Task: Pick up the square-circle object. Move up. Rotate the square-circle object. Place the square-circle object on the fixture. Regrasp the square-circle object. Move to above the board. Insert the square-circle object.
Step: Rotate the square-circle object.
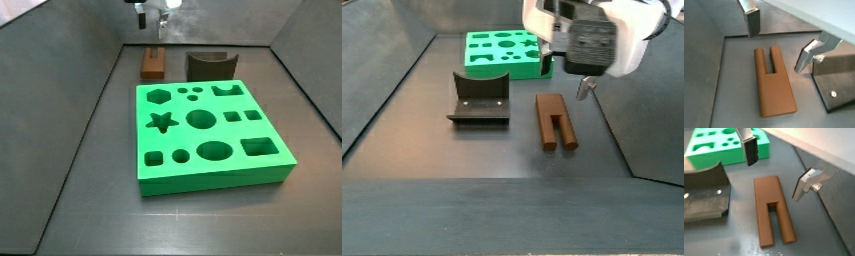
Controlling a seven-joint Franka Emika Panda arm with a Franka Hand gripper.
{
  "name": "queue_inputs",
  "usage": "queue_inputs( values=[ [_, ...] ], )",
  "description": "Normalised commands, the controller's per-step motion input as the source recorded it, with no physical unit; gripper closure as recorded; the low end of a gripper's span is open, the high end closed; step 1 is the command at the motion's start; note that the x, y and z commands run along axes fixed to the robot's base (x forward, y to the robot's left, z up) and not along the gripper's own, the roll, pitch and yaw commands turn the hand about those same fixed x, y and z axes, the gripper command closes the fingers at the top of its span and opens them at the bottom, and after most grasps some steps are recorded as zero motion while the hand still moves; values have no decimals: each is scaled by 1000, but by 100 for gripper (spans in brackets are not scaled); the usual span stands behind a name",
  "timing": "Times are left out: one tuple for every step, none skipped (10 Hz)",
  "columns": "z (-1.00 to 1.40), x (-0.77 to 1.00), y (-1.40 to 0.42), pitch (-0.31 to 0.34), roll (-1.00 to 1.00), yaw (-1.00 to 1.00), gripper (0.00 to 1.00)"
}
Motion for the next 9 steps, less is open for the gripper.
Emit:
queue_inputs(
  values=[
    [-29,18,-6,6,-2,1000,0],
    [-29,18,-6,7,-2,1000,0],
    [-29,18,-6,7,-2,1000,0],
    [-29,18,-6,8,-3,1000,0],
    [-29,18,-6,9,-3,1000,0],
    [-28,18,-6,10,-3,1000,0],
    [-28,18,-6,11,-4,1000,0],
    [-28,19,-6,13,-4,1000,0],
    [-28,19,-6,16,-5,1000,0]
  ],
)
